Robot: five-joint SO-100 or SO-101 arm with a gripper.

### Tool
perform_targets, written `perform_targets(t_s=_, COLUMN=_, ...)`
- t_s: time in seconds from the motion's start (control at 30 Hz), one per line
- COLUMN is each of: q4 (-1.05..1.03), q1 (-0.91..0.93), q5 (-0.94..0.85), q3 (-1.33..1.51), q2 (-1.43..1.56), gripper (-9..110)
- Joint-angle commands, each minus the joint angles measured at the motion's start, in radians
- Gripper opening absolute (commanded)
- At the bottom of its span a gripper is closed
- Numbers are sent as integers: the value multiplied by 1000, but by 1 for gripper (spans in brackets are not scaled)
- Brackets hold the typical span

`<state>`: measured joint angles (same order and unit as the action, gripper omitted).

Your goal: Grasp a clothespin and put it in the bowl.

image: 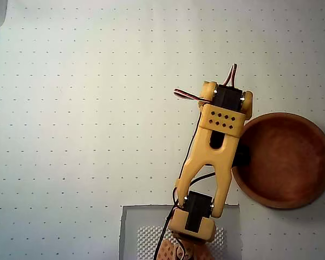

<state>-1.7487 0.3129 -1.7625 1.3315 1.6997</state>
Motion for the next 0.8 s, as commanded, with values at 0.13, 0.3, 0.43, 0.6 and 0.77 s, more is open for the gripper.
perform_targets(t_s=0.13, q4=-6, q1=92, q5=-3, q3=100, q2=64, gripper=-3)
perform_targets(t_s=0.3, q4=-6, q1=152, q5=-3, q3=164, q2=66, gripper=-3)
perform_targets(t_s=0.43, q4=3, q1=206, q5=-3, q3=186, q2=66, gripper=-3)
perform_targets(t_s=0.6, q4=3, q1=296, q5=-3, q3=183, q2=64, gripper=-3)
perform_targets(t_s=0.77, q4=5, q1=356, q5=-3, q3=172, q2=64, gripper=-3)
